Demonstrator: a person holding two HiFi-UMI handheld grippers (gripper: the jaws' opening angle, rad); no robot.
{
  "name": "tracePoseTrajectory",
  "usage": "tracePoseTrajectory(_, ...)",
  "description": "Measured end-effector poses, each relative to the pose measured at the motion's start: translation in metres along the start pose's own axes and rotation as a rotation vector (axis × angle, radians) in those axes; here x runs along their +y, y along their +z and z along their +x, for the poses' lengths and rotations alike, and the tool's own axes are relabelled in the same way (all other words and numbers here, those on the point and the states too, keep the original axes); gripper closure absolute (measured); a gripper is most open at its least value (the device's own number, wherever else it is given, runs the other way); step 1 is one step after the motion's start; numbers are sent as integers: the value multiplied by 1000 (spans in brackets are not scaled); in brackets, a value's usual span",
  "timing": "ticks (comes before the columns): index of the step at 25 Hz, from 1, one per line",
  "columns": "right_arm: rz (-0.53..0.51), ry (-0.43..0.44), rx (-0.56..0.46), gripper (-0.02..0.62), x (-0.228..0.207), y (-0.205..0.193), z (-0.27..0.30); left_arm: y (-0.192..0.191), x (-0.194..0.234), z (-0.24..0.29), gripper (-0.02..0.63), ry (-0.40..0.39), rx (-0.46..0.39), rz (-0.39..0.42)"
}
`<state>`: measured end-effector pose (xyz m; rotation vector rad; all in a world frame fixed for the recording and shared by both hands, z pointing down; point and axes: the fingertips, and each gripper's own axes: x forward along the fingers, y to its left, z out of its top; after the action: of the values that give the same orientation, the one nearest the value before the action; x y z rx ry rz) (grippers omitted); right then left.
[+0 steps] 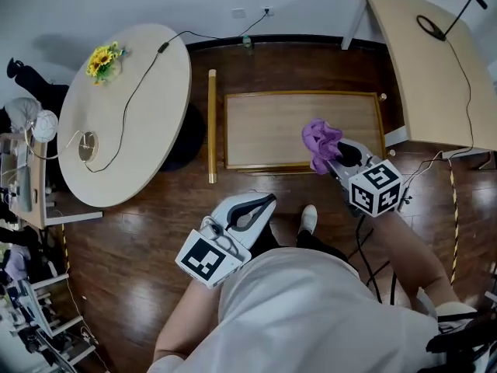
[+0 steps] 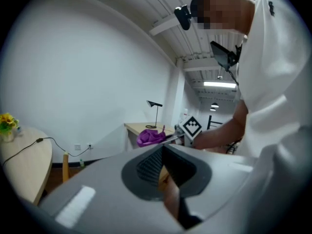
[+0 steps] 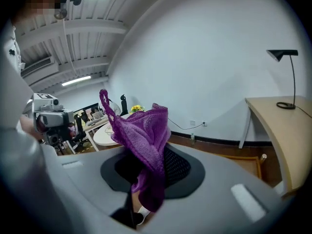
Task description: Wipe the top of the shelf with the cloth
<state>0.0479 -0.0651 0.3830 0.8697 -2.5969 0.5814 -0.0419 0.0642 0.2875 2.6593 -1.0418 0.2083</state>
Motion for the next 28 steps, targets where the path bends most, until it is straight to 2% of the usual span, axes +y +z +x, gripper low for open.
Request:
tracePoseTrajectory(8,72,4,74,492,-5,-10,159,4,73,-22,587,-44,44,34)
tracePoseTrajectory(15,100,8,141,492,0,-26,280,-3,123,-45,587,-57,76,17)
tracePoseTrajectory(22,115,12,232,492,6,-56,364,-19,152,-64,587,-36,96,-33)
tracePoseTrajectory(28,118,-23,314,492,-8,-82,412,-29,171,-77,587,-3,104,-80)
